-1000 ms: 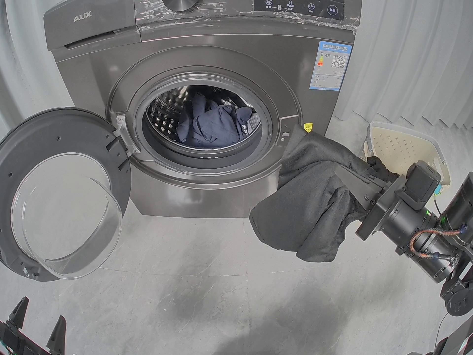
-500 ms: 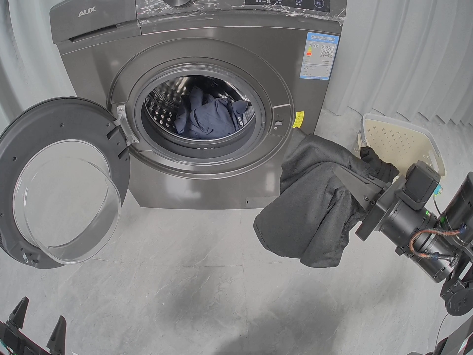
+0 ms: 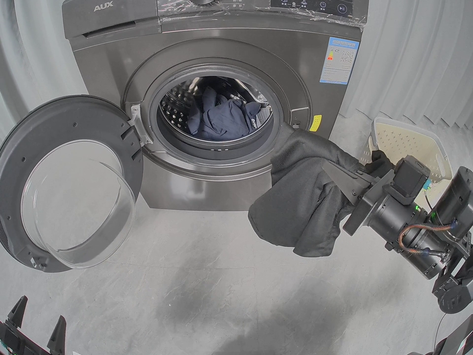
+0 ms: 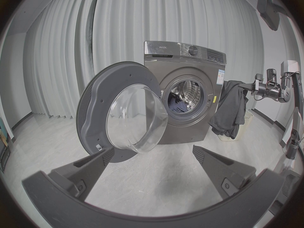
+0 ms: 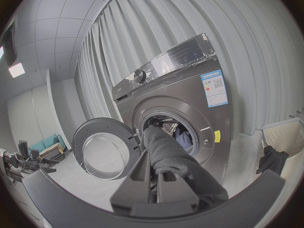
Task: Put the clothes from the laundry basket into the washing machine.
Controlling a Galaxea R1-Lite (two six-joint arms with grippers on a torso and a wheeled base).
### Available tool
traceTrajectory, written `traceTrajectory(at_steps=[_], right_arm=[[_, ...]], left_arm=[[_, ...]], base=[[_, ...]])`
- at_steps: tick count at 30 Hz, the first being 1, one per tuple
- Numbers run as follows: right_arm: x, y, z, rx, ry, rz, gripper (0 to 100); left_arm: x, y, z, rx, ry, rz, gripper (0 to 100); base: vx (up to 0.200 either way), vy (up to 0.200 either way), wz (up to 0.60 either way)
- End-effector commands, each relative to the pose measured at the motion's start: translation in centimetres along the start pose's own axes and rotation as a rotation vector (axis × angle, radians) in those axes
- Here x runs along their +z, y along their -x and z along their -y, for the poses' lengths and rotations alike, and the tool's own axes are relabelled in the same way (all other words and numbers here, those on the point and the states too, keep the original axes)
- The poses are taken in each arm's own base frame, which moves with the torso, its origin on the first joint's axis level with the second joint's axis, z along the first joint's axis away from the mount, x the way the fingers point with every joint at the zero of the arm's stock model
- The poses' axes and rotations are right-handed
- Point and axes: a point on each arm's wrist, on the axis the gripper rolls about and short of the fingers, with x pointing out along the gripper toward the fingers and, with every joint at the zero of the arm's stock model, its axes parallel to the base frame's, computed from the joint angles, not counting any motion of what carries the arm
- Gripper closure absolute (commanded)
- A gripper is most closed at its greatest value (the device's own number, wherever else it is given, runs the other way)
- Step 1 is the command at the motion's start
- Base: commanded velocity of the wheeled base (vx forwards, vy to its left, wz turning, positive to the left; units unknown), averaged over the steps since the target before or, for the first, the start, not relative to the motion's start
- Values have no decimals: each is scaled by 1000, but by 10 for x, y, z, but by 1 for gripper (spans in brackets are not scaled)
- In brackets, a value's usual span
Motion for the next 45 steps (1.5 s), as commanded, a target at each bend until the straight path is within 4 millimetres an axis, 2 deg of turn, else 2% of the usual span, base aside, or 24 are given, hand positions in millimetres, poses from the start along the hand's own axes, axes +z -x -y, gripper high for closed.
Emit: traceTrajectory(at_steps=[1,13,22,32,36,40,41,42,44,45], right_arm=[[-6,-12,-4,10,-2,-9,100],[-13,-15,-5,16,-2,-29,100],[-27,-24,-13,41,-7,-66,100],[-26,-52,-29,68,-32,4,100],[-28,-70,-44,74,-85,39,100],[-26,-80,-54,79,-119,89,100],[-24,-81,-56,85,-122,97,100],[-21,-83,-57,87,-124,107,100],[-18,-87,-58,87,-126,121,100],[-17,-89,-58,86,-127,126,100]], left_arm=[[-3,1,0,-1,3,8,0],[-3,1,0,-4,-1,8,0],[-3,1,0,-7,1,8,0],[-3,0,1,-38,-52,27,0],[-2,0,1,-38,-52,30,0],[-1,0,1,-38,-45,44,0],[10,3,1,-34,-20,94,0],[31,9,1,-35,14,184,0],[88,27,2,-77,69,348,0],[101,27,2,-105,67,342,0]], base=[[0,0,0],[0,0,0],[0,0,0],[0,0,0],[0,0,0],[0,0,0],[0,0,0],[0,0,0],[0,0,0],[0,0,0]])
